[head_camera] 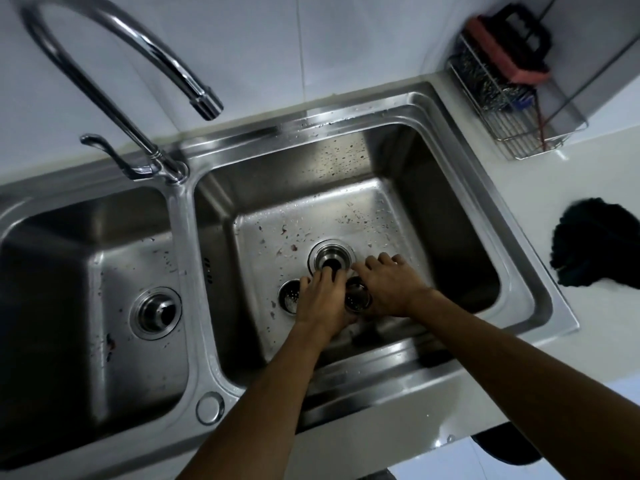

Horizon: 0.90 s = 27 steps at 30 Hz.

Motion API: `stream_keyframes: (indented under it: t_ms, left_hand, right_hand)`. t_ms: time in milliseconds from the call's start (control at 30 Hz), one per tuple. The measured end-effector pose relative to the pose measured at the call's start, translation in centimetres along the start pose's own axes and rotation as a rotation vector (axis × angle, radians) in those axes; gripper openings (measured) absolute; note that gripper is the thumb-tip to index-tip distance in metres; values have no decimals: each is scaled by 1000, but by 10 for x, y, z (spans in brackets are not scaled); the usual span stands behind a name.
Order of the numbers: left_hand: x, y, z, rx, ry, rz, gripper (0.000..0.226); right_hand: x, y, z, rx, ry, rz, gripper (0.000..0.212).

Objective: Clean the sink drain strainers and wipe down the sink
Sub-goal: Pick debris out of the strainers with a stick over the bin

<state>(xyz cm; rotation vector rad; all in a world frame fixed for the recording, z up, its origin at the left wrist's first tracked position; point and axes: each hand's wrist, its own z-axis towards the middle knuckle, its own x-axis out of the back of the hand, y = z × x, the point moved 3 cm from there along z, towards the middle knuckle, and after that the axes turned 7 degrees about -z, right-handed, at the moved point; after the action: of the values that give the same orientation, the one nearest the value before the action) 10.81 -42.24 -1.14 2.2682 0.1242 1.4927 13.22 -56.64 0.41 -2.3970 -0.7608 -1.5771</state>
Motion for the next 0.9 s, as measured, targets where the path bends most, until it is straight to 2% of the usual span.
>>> stream_keyframes:
  t_ms: [167, 267, 400, 567, 733, 900]
  left_hand:
    - [26, 4, -17, -48, 42, 14, 89]
    - [54, 20, -15, -99, 83, 13, 92]
    - [98, 77, 9, -197, 160, 5, 96]
    - [131, 183, 41, -347, 228, 10, 101]
    - [126, 261, 69, -402, 264, 25, 104]
    - [110, 269, 101, -344, 343, 53, 109]
  right_hand:
    - [27, 2, -27, -107, 38, 68, 94]
    - [53, 19, -52, -217, 126, 159, 85]
    - [93, 76, -95, -434, 306, 222, 72]
    - [119, 155, -158, -586, 441, 194, 57]
    - [116, 225, -177, -670, 476, 144, 54]
    - [104, 273, -135, -602, 444, 53, 67]
